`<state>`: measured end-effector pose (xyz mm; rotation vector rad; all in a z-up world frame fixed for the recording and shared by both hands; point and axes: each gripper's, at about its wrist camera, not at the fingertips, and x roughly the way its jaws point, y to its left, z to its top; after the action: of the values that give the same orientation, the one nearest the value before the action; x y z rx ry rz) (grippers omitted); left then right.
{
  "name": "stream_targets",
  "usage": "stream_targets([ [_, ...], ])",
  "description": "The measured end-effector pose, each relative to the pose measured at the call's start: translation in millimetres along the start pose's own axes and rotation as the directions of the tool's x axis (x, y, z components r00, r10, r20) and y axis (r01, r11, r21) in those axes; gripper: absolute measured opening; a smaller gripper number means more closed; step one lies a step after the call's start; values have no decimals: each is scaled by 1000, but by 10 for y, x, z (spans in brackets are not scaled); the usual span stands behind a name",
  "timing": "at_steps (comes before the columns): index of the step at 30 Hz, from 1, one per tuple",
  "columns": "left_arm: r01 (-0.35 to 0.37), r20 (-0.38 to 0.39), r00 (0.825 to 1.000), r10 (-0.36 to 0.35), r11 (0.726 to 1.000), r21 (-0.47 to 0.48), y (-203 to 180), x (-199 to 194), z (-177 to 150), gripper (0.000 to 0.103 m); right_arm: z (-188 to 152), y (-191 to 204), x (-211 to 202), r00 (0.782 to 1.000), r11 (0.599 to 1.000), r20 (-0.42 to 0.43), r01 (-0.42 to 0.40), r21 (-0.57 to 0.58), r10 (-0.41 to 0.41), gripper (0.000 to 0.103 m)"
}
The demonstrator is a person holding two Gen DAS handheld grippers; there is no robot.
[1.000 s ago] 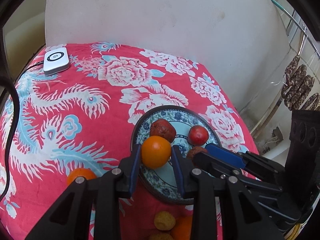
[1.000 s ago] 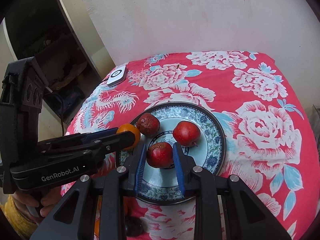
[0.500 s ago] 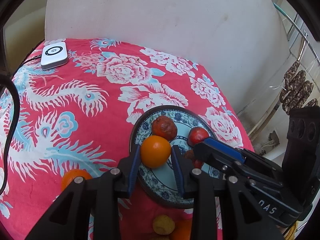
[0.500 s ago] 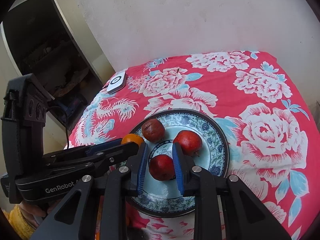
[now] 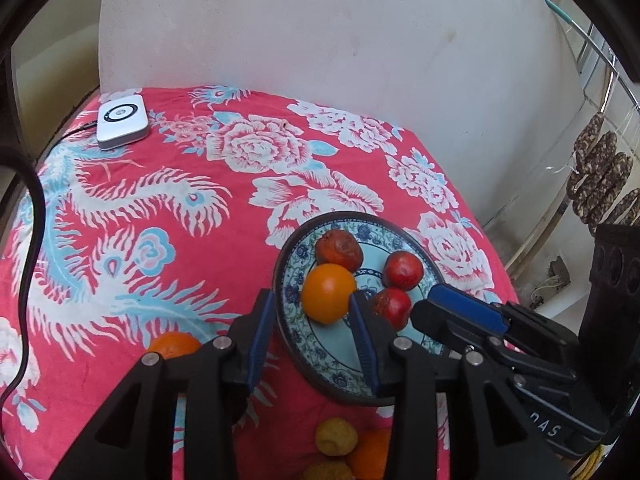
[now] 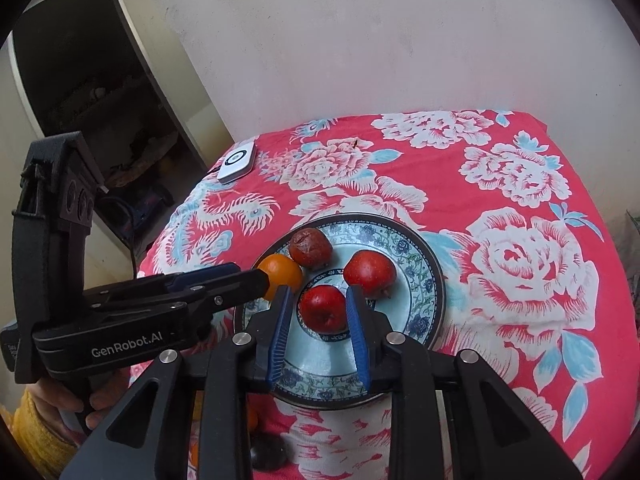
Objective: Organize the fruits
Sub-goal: 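Open both tools to release the orange and apple on the plate, then withdraw both open tools from the plate toward the fruit cluster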
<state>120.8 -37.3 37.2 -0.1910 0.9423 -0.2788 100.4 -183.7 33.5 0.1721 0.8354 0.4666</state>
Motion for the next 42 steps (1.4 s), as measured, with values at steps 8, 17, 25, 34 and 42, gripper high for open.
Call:
stream_targets([
  [8,-23,-8,1000,23,1000,-9,44,-133,-70,40,-46,45,-76,1000,1000,2,15,-13,-15,33],
  [17,-48,-16,999,48,999,-13,88,-281,-181,40,-136,140,-179,1000,1000,-9,12,-25,-12,33],
  [25,-56,-22,998,56,998,-18,133,-391,-287,41,-271,269,-230,999,999,-45,-29,-39,27,33],
  [34,-66,-31,997,65,998,-17,152,-473,-412,41,-385,387,-213,994,995,-89,-69,-69,62,33],
  [42,-67,-34,997,66,998,-18,170,-507,-466,41,-456,489,-137,987,988,-139,-100,-114,83,33],
])
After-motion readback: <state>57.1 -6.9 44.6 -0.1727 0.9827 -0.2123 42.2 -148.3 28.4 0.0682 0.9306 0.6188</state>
